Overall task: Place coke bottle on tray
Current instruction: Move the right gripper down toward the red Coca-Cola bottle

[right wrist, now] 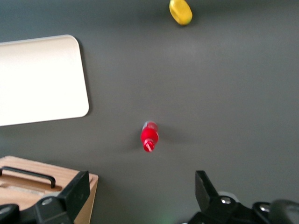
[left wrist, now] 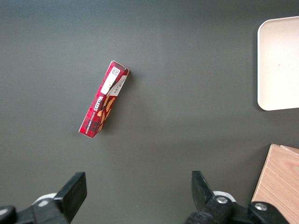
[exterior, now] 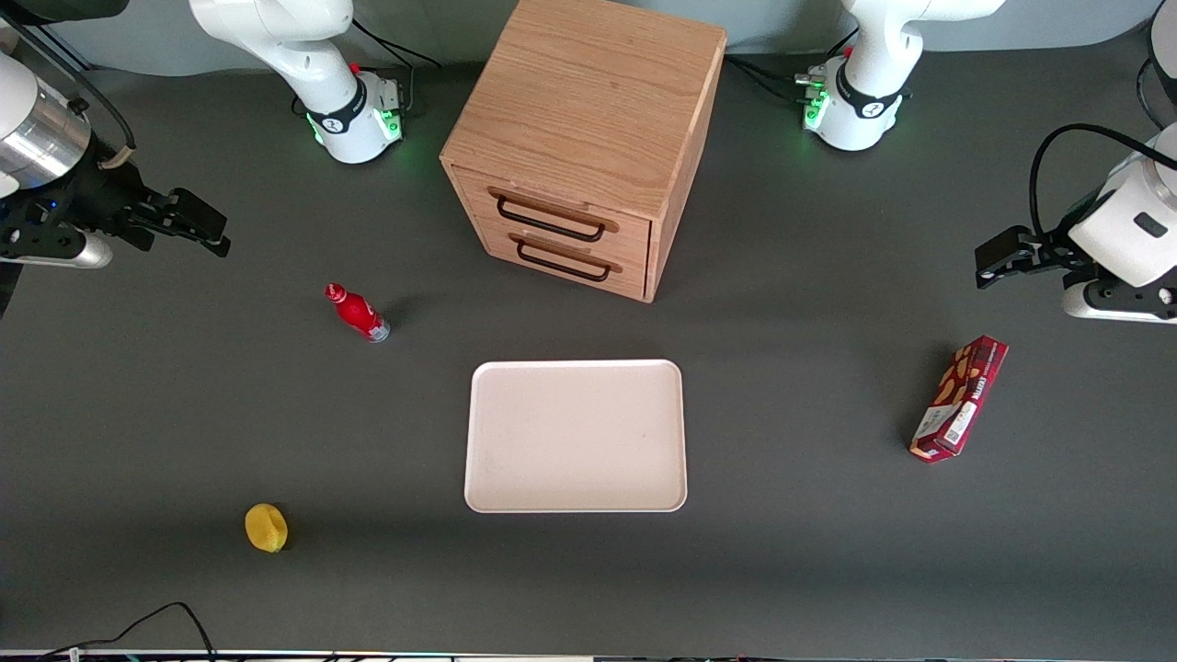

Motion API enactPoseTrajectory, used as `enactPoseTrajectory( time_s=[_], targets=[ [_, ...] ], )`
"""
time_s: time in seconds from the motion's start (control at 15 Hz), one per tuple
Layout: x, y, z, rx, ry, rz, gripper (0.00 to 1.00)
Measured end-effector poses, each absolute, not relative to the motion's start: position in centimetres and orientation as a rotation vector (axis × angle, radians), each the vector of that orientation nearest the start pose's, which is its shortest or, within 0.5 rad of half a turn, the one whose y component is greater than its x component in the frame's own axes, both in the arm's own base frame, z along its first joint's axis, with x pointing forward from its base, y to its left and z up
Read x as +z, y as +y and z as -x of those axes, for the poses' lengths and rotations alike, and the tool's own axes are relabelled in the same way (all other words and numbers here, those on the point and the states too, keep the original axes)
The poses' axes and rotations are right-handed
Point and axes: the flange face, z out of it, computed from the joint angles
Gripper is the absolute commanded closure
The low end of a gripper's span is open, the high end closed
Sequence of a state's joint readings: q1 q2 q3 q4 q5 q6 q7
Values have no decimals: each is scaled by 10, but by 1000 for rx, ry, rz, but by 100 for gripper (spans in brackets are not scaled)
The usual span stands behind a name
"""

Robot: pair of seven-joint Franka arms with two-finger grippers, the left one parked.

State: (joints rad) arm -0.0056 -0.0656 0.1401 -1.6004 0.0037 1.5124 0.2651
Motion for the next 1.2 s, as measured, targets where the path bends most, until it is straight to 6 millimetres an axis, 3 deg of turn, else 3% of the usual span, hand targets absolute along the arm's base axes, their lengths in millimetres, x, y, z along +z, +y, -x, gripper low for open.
enactPoseTrajectory(
  time_s=[0.33,0.53,0.67,1.07,1.2],
  targets=[
    [641,74,-517,98,202,3152,0],
    [616,78,-513,180,191,3161,0],
    [573,79,-509,186,189,3164,0],
    [374,77,-474,63,197,3139,0],
    [331,82,-459,34,177,3136,0]
  ],
)
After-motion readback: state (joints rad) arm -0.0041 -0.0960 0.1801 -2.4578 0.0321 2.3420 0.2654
